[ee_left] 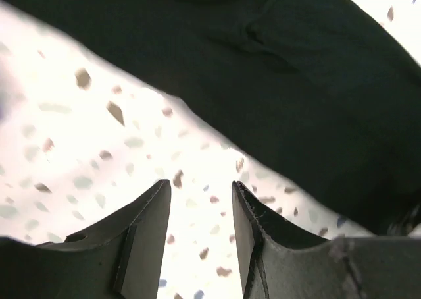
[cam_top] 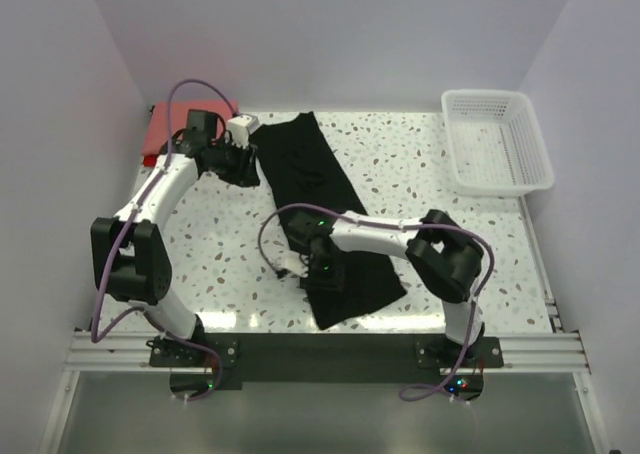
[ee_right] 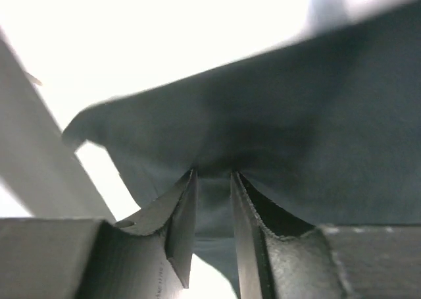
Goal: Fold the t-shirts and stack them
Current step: Fold the tshirt
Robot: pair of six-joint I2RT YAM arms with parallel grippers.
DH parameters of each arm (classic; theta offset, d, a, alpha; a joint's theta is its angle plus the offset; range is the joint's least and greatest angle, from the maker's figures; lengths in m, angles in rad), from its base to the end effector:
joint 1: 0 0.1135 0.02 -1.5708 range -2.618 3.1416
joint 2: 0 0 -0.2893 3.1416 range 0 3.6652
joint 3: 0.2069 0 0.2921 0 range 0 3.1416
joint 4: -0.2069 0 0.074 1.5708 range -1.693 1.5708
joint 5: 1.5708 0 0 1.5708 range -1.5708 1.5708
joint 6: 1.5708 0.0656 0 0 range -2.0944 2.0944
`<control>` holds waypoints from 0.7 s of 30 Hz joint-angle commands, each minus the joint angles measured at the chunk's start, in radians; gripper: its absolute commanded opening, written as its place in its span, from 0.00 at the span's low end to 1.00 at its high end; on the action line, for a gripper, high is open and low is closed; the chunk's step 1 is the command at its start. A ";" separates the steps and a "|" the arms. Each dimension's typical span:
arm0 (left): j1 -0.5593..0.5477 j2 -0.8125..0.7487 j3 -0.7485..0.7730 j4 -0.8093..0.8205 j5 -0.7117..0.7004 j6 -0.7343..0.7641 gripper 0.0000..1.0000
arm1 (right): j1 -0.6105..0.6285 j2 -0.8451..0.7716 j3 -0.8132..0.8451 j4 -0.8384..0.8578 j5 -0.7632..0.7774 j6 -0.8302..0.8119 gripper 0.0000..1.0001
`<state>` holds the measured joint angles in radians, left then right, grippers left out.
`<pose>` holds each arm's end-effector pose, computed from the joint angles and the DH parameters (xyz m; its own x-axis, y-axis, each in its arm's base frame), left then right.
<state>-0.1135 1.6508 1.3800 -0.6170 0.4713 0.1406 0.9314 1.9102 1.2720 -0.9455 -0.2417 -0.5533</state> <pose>0.4122 -0.0770 0.2805 -0.7090 0.2065 -0.6743 0.4898 0.8321 -0.2603 0.2141 0.3142 0.1265 -0.0992 -0.9884 -0.1148 -0.9749 0.0734 0.2104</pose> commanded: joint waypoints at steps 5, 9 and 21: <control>-0.002 0.041 -0.013 -0.046 0.021 -0.026 0.45 | 0.084 -0.055 0.218 0.040 -0.384 0.168 0.39; -0.029 0.211 0.086 -0.030 0.030 -0.006 0.44 | -0.052 -0.186 0.172 0.036 -0.351 0.147 0.40; -0.152 0.780 0.668 -0.128 -0.013 0.014 0.42 | -0.505 -0.287 0.113 0.085 -0.208 0.186 0.40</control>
<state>-0.2287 2.3440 1.9228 -0.6907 0.4637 0.1349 0.4732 1.6752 1.3922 -0.8883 -0.4808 -0.4126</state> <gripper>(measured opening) 0.422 0.401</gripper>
